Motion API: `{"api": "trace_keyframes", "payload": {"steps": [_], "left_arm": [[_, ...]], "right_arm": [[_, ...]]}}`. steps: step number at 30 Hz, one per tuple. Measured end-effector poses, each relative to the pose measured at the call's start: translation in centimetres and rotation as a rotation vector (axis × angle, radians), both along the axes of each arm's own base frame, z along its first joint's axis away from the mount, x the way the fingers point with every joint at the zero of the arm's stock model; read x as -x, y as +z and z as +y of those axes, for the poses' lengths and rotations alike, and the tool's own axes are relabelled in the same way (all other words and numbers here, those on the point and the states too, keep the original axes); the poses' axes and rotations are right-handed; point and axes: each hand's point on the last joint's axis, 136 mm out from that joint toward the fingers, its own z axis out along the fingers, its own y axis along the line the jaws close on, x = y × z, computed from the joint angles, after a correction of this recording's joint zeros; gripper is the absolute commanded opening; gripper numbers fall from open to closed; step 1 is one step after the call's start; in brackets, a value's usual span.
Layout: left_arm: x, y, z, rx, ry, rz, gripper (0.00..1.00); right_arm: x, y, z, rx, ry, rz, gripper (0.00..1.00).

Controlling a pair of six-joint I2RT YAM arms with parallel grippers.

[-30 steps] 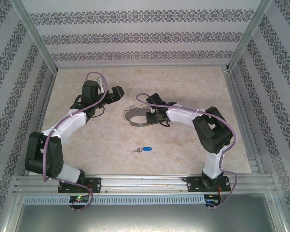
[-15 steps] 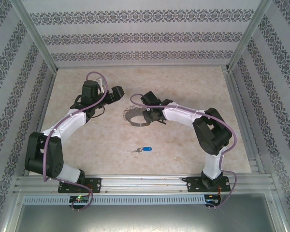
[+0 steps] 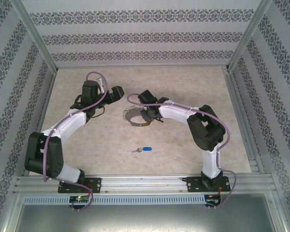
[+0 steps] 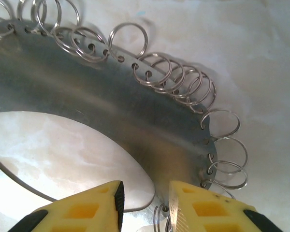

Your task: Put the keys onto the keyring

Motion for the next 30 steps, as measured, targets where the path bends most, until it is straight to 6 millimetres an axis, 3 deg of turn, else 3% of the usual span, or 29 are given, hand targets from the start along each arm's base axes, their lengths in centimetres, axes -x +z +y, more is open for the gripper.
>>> {"api": "trace_keyframes", "payload": {"steps": [30], "left_arm": [[-0.3,0.1,-0.4,0.031,-0.004,-0.003,1.00]], "right_arm": [[0.7,-1.2,-0.9,0.021,-0.006,0.030,0.26]]}}
